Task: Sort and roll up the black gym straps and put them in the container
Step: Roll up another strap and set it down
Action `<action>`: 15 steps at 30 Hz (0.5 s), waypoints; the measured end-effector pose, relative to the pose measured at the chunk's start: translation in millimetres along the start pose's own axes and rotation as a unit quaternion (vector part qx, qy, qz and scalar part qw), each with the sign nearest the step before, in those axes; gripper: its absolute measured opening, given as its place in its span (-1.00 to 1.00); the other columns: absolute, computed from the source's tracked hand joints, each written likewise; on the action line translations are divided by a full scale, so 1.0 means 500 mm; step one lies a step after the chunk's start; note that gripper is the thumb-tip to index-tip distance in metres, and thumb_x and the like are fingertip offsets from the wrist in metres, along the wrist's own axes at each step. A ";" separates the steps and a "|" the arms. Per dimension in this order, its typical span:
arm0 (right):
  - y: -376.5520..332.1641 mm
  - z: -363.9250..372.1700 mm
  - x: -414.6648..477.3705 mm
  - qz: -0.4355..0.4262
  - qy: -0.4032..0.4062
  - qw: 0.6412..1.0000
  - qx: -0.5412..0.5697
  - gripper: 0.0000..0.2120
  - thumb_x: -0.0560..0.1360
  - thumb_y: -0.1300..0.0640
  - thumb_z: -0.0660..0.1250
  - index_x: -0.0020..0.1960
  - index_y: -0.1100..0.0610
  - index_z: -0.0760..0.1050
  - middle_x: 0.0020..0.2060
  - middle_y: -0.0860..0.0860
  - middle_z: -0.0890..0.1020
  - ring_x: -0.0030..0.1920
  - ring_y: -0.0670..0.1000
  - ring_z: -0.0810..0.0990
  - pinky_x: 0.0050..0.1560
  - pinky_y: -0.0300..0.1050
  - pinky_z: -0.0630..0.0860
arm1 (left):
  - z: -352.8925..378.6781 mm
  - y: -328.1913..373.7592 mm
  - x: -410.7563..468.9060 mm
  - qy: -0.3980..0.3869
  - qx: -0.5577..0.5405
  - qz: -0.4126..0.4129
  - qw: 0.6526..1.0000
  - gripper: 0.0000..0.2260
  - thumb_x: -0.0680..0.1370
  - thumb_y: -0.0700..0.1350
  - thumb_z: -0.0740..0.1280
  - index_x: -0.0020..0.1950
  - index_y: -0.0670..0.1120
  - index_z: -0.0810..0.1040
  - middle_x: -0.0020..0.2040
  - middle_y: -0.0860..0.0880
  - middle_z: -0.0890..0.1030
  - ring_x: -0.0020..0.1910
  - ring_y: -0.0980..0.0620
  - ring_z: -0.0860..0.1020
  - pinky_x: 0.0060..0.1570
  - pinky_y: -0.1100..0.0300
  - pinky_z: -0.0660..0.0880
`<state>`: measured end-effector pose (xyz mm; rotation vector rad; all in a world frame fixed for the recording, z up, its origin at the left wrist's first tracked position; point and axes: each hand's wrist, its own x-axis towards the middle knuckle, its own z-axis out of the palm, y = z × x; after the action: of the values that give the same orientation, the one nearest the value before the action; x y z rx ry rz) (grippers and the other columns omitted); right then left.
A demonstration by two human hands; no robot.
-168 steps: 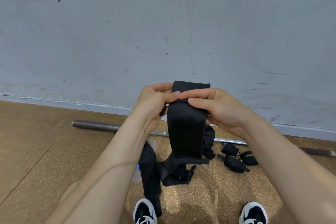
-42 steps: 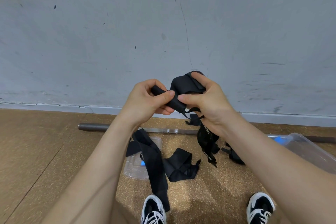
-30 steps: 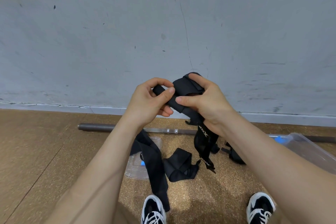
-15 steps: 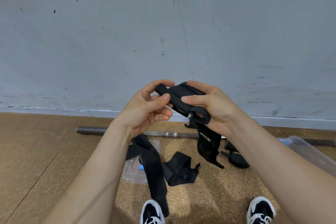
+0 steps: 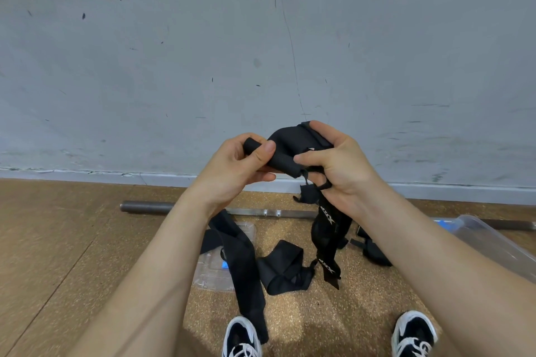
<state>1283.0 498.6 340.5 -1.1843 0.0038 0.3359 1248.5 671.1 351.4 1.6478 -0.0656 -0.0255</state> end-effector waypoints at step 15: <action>0.016 0.015 -0.007 -0.081 -0.001 0.993 -0.087 -0.24 0.34 0.35 0.56 0.47 0.08 0.39 0.21 0.06 0.60 0.16 0.07 0.64 0.21 0.08 0.59 | 0.028 0.005 -0.001 0.123 0.101 0.052 0.986 -0.93 0.58 -0.18 0.38 -0.03 -0.04 0.51 -0.45 0.04 0.57 -0.42 0.00 0.63 -0.46 0.25 0.44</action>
<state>1276.5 507.2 336.6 -1.3485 -0.1256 0.1970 1247.2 657.0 353.0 1.8355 0.0356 0.2711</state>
